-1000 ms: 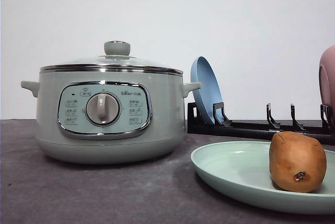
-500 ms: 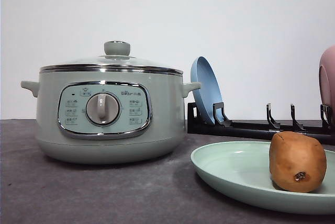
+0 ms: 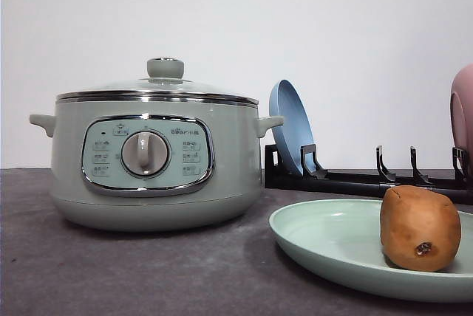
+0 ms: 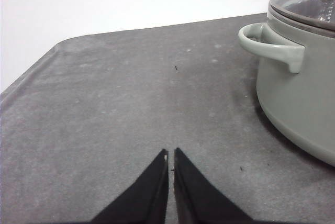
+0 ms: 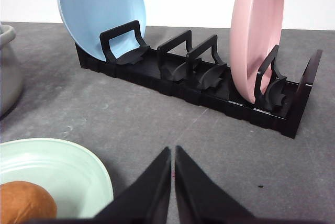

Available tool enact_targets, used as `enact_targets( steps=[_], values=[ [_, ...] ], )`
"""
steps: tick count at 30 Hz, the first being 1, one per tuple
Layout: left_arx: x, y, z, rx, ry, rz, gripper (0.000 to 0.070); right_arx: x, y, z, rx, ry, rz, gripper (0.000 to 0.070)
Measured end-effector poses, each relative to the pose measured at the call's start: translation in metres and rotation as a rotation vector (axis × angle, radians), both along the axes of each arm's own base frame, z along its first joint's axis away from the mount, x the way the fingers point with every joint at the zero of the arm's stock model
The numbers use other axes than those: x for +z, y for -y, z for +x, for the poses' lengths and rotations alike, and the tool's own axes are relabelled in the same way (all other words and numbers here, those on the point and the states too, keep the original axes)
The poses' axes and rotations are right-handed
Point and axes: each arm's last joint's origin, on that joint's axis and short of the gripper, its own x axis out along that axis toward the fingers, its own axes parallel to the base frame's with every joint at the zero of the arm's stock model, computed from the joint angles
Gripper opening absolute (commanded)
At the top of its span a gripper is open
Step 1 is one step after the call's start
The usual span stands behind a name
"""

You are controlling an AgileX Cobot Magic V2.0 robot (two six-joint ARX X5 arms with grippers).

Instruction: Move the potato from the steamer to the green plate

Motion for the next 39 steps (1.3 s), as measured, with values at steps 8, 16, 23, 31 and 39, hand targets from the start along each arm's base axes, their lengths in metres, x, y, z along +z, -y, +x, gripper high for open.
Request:
enact_targets(
  steps=[8,16,23,31,39],
  values=[
    [0.0000,0.0000,0.0000,0.000,0.000,0.000,0.0012,0.0000,0.0000,0.0000,0.000,0.000,0.000,0.0000],
    [0.0000,0.0000,0.0000,0.000,0.000,0.000,0.0012,0.0000,0.0000,0.0000,0.000,0.000,0.000,0.0000],
    [0.0000,0.0000,0.0000,0.000,0.000,0.000,0.0012,0.0000,0.0000,0.0000,0.000,0.000,0.000,0.0000],
    [0.0000,0.0000,0.0000,0.000,0.000,0.000,0.0012,0.0000,0.0000,0.0000,0.000,0.000,0.000,0.0000],
    [0.0000,0.0000,0.0000,0.000,0.000,0.000,0.0012,0.0000,0.0000,0.0000,0.000,0.000,0.000,0.0000]
  ],
)
